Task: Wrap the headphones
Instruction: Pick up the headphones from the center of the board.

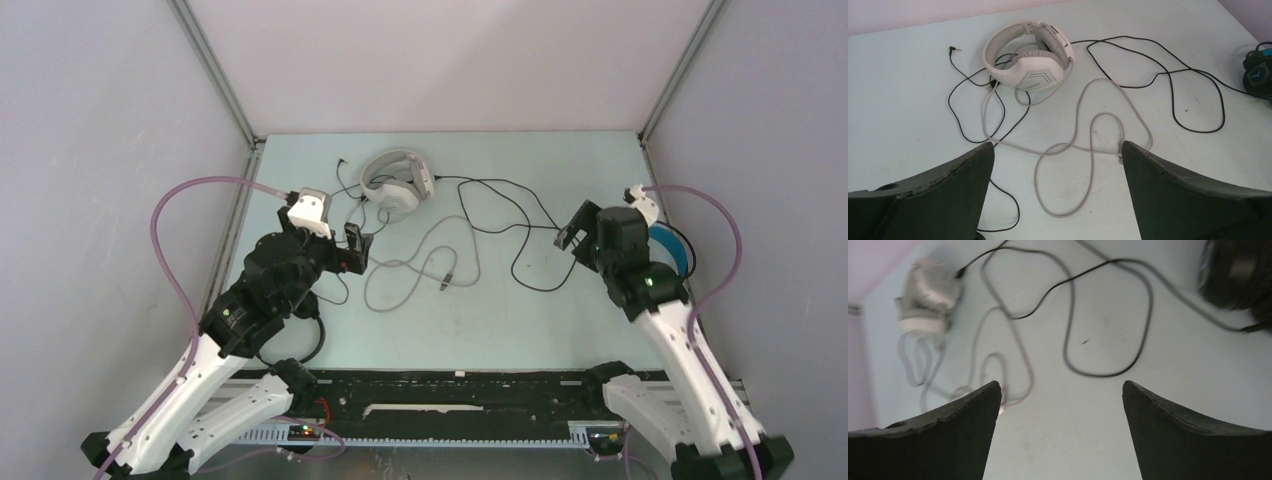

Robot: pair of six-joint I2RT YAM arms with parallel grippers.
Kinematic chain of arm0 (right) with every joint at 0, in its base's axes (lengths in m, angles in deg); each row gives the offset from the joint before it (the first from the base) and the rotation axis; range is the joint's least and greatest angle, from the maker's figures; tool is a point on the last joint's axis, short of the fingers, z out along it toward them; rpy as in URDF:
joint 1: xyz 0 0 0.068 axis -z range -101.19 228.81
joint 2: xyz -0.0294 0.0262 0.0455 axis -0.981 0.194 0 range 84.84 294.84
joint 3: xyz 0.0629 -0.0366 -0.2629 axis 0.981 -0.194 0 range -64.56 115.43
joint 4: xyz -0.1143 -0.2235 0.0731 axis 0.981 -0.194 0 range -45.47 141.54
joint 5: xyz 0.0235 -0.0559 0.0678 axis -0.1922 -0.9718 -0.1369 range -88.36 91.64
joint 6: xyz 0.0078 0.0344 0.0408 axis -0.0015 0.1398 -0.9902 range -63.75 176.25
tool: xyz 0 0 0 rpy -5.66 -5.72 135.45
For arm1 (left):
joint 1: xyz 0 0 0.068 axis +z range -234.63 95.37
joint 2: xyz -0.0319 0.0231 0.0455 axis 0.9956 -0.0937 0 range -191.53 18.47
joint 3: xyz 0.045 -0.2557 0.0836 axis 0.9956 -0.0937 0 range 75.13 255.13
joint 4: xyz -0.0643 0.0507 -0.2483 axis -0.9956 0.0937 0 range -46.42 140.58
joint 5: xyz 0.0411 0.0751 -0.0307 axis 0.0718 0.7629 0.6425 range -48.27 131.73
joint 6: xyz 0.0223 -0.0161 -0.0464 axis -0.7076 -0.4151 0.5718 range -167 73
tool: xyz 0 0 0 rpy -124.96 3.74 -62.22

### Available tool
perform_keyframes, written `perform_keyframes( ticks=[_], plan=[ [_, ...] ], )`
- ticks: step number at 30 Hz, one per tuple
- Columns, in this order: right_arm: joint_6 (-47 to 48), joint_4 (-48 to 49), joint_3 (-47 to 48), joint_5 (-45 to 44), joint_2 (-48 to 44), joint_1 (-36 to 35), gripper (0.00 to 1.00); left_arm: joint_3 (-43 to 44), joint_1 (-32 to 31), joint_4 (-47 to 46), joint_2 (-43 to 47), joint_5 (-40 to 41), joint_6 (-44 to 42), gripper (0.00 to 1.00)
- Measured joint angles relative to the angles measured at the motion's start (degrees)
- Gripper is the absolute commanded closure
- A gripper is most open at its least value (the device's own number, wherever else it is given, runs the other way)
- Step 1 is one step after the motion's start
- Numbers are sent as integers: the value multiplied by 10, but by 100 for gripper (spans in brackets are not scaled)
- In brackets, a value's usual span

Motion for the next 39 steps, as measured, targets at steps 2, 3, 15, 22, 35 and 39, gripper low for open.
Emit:
perform_keyframes(
  ticks=[2,3,15,22,35,39],
  plan=[
    [19,12,11,-29,50,25,12,0,1,0,4,0,1,0],
    [26,20,16,-41,80,42,12,0,1,0,5,0,3,0],
    [157,38,82,-53,271,195,1,0,1,0,11,-20,10,0],
    [238,43,117,-19,335,223,1,0,1,0,15,-27,10,0],
    [289,48,117,42,419,288,3,0,1,0,14,-39,14,0],
    [297,65,117,66,429,286,10,0,1,0,14,-39,14,0]
  ],
)
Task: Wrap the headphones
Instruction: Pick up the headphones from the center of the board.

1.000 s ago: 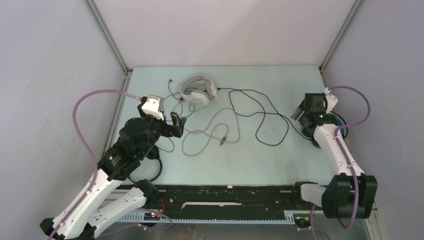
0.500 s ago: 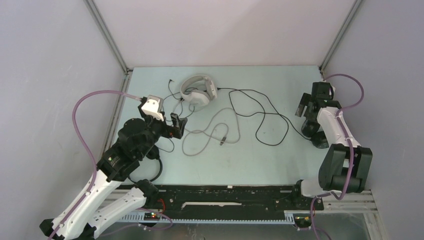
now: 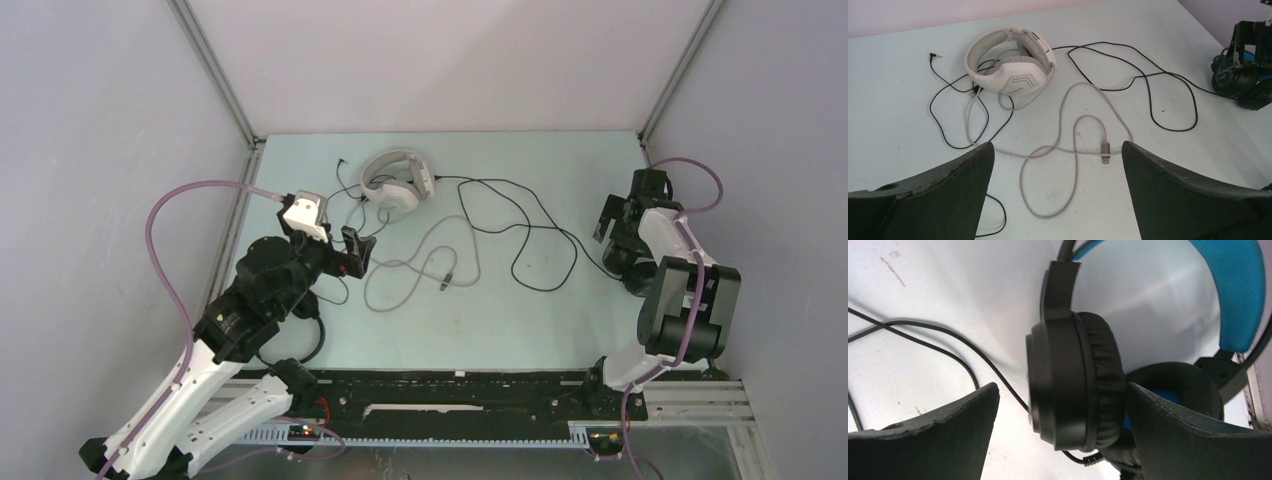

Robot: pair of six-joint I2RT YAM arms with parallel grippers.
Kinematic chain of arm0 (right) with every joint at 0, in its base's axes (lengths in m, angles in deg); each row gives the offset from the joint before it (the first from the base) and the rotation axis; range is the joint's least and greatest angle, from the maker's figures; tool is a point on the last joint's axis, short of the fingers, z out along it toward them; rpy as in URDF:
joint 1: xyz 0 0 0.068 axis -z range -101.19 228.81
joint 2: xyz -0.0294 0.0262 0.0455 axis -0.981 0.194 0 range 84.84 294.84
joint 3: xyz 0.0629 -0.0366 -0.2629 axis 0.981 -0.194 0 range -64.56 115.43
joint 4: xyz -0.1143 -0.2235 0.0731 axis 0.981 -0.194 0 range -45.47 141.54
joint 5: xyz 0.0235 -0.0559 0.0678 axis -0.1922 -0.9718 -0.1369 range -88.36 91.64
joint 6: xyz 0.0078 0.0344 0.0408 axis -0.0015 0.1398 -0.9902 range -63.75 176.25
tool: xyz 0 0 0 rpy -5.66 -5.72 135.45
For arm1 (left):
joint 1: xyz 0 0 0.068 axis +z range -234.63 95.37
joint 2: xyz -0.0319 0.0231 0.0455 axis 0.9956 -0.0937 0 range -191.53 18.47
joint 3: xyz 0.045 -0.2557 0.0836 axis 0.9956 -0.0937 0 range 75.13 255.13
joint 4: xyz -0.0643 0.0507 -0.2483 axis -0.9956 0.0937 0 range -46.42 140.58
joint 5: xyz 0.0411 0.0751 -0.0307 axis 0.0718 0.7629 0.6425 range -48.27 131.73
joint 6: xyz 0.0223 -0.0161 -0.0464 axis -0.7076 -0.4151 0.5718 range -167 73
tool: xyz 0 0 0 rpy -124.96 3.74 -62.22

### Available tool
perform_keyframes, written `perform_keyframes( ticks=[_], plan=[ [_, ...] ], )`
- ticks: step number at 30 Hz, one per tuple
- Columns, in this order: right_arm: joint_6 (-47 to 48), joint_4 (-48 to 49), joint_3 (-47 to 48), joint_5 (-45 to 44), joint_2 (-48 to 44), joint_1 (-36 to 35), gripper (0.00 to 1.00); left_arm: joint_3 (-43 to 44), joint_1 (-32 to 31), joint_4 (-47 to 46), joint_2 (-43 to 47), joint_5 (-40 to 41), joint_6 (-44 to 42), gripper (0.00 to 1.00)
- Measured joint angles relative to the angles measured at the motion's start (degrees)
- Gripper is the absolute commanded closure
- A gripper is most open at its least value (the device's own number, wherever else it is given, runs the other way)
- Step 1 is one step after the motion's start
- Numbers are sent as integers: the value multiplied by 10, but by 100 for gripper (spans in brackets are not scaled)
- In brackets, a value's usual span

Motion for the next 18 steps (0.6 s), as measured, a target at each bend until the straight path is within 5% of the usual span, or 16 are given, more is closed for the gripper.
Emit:
perform_keyframes(
  ticks=[9,18],
  plan=[
    [17,20,0,3,26,0,48,0,0,0,0,0,0,0],
    [19,-7,13,-38,-74,-67,60,0,4,0,-5,0,0,0]
  ],
)
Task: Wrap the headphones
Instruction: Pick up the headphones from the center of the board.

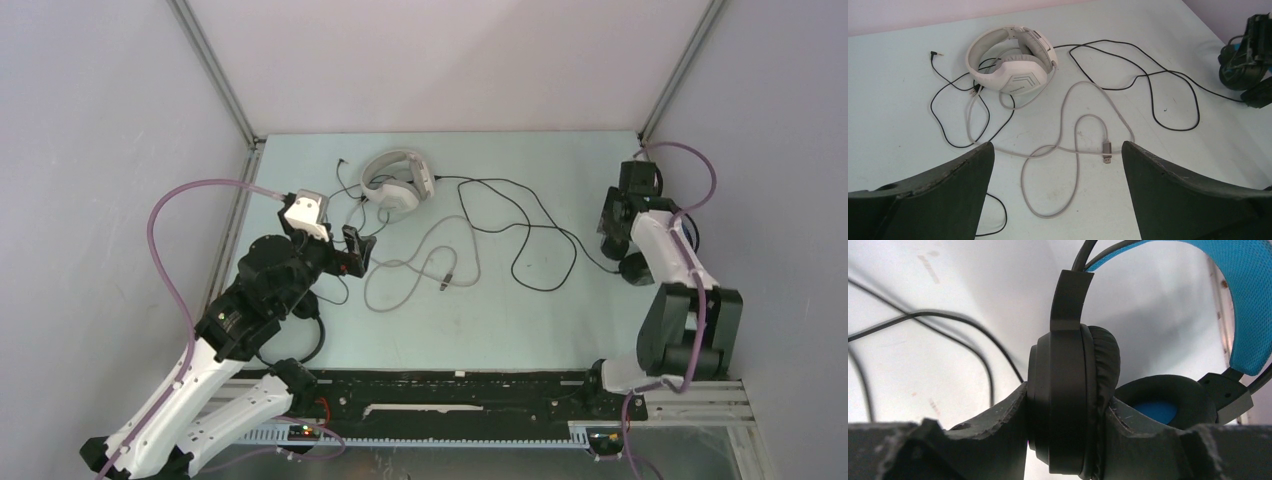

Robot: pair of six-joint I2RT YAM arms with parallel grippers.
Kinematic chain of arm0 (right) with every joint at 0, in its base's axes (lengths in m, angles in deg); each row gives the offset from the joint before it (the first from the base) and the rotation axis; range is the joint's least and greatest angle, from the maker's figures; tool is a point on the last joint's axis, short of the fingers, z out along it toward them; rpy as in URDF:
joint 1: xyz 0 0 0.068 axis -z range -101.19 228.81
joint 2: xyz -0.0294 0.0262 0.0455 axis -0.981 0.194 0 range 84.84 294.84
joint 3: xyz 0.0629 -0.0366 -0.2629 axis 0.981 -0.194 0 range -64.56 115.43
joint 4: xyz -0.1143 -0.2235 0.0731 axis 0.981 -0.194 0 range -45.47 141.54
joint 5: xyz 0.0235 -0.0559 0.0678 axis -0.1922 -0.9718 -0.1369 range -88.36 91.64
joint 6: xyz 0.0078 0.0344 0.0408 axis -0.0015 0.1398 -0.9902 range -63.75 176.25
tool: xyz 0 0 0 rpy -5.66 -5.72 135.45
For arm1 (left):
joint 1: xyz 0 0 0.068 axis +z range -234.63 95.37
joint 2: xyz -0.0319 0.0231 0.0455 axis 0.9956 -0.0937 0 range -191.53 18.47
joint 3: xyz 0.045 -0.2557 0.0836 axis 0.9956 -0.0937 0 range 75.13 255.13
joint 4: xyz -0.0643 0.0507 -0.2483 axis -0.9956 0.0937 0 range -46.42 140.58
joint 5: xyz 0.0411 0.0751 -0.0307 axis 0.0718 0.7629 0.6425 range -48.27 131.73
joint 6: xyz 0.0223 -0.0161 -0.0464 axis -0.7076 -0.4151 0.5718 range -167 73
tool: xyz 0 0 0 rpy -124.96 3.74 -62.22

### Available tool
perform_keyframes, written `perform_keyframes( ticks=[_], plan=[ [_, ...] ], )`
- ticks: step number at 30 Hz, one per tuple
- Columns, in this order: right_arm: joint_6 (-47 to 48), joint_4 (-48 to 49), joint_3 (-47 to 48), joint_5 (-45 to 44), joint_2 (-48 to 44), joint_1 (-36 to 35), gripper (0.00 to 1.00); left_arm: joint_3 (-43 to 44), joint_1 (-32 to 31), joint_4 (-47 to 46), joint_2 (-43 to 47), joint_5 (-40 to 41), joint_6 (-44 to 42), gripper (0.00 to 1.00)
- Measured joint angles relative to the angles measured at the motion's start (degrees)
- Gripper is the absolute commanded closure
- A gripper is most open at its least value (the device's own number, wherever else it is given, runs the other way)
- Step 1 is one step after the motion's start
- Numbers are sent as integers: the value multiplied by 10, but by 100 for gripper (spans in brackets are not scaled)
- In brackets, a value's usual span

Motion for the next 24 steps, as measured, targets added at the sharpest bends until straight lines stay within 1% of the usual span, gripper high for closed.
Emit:
perform_keyframes(
  ticks=[6,12,17,20,22,24],
  plan=[
    [20,14,59,-15,-125,-58,59,0,5,0,0,0,0,0],
    [33,42,78,25,-235,-98,61,0,7,0,0,-3,0,0],
    [24,54,78,108,-286,-145,62,0,7,-2,0,-5,0,0],
    [20,59,78,184,-304,-174,61,0,8,-8,-4,-5,0,2],
    [28,59,78,225,-312,-201,62,0,8,-9,-7,-5,0,2],
    [52,57,75,246,-317,-242,63,0,8,-8,-12,-4,3,2]
  ],
)
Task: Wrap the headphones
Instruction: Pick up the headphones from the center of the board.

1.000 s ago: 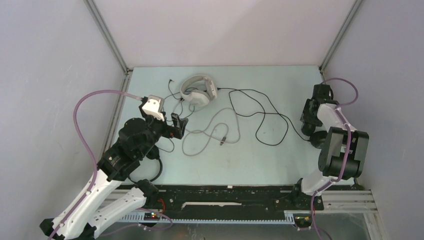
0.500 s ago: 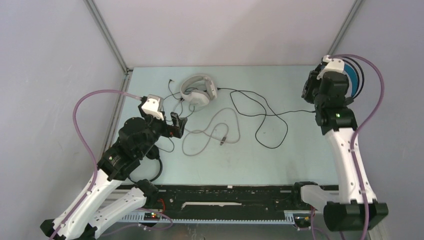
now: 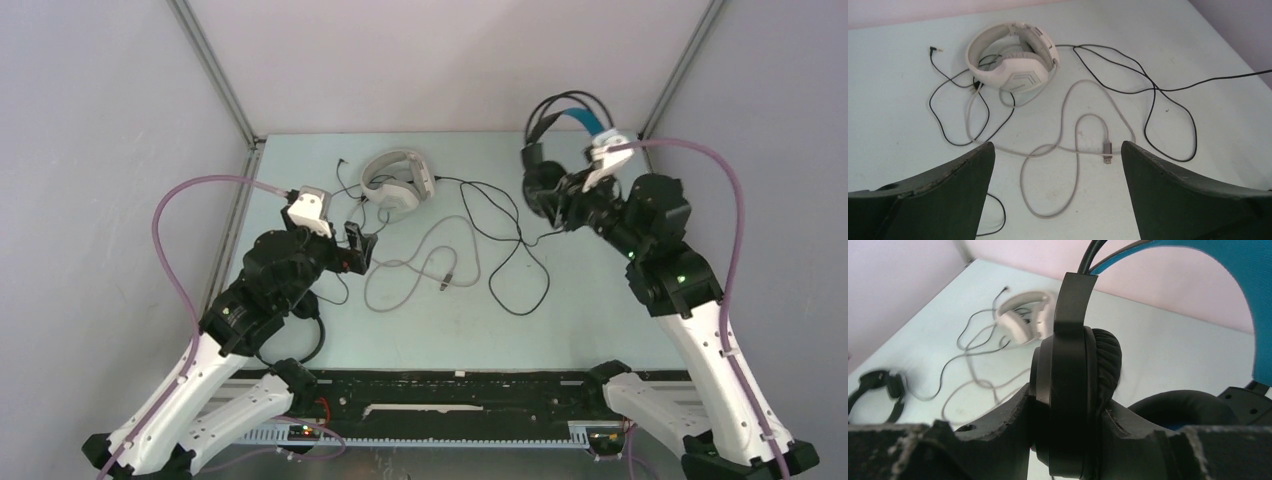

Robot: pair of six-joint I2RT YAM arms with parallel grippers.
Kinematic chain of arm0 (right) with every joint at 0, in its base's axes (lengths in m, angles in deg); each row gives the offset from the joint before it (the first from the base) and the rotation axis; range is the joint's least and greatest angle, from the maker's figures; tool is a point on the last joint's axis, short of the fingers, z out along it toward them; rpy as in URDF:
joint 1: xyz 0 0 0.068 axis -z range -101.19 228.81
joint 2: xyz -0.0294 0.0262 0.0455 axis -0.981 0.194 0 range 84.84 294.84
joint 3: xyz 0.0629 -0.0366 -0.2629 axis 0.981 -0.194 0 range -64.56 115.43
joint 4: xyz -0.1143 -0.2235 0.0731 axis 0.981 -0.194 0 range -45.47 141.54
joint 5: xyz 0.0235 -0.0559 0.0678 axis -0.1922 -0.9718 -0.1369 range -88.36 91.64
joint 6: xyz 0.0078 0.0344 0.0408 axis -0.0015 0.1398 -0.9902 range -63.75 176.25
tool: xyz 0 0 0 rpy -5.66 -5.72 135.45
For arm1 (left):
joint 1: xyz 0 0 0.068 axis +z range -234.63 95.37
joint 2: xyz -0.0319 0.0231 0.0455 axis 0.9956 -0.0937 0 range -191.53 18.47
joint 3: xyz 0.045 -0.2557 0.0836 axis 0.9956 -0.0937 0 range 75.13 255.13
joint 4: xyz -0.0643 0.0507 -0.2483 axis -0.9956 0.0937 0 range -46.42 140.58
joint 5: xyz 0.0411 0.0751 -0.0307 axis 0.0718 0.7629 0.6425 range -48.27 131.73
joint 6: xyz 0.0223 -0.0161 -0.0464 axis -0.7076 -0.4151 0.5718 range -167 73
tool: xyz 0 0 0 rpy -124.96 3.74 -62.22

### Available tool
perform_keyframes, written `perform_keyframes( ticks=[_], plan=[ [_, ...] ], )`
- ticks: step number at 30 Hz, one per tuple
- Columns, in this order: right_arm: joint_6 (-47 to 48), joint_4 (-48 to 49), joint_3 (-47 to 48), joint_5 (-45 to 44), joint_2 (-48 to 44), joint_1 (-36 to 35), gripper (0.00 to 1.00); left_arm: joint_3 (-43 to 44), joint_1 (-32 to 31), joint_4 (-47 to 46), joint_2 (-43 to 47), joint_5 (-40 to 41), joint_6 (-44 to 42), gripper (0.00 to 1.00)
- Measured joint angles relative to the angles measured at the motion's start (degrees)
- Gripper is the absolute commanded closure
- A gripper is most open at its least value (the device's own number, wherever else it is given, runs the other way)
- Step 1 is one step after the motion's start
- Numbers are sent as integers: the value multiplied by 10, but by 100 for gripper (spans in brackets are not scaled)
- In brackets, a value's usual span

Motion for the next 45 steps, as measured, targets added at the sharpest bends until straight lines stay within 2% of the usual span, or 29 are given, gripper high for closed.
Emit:
perform_keyframes(
  ticks=[4,7,14,18,24,26,32,40,45],
  plan=[
    [81,-4,-39,-21,-16,-123,62,32,0,35,-25,-5,19,2],
    [146,-18,-74,-69,-24,-226,63,96,0,66,-59,-27,33,2],
    [271,-26,-130,-226,-26,-416,65,328,0,150,-152,-70,27,0],
    [315,-12,-140,-300,-17,-487,66,435,-10,200,-214,-70,3,0],
    [358,34,-140,-371,12,-538,67,595,-84,286,-352,-18,-46,0],
    [365,45,-140,-382,21,-547,67,615,-107,298,-394,1,-55,0],
    [384,70,-140,-400,42,-560,66,615,-169,316,-463,41,-94,0],
    [398,91,-140,-412,54,-573,67,615,-176,276,-485,112,-139,1],
    [399,90,-140,-414,59,-574,67,599,-176,237,-493,114,-180,14]
  ],
)
